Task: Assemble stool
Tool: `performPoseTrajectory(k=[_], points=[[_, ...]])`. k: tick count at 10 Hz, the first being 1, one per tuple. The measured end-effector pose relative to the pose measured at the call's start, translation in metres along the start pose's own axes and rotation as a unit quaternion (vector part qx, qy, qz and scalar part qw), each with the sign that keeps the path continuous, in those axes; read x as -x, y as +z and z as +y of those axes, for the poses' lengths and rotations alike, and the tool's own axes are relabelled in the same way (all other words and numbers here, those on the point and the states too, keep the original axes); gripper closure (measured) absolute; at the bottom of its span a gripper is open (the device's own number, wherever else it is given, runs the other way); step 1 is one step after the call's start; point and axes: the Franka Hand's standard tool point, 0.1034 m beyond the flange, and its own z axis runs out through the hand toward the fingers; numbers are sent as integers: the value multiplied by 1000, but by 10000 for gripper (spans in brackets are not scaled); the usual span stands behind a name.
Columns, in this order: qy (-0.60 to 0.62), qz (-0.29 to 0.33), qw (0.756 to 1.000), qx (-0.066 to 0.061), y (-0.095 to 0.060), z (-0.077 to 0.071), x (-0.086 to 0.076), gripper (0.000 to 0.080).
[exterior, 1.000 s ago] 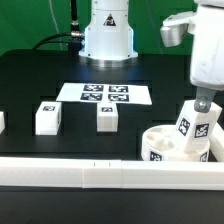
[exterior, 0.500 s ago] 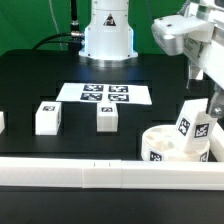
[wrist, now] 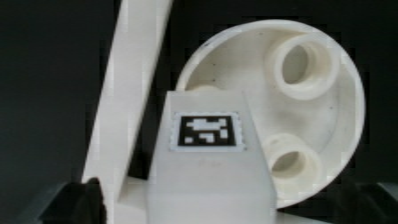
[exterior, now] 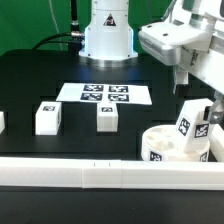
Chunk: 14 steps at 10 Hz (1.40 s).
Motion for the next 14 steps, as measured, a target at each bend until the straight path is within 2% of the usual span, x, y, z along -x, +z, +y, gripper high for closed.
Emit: performPoseTrajectory(k=[3,5,8,10,11,12,14], points=[[6,1,1000,-3,5,-2,6,178],[10,1,1000,-3,5,-2,6,444],[50,1,999,-4,5,-3,8,466],[166,1,986,-7,6,-4,12,466],[259,5,966,-18,7,-8,11,466],[324,2,946,-20,6,-8,10,466],[381,2,924,-20,6,-8,9,465]])
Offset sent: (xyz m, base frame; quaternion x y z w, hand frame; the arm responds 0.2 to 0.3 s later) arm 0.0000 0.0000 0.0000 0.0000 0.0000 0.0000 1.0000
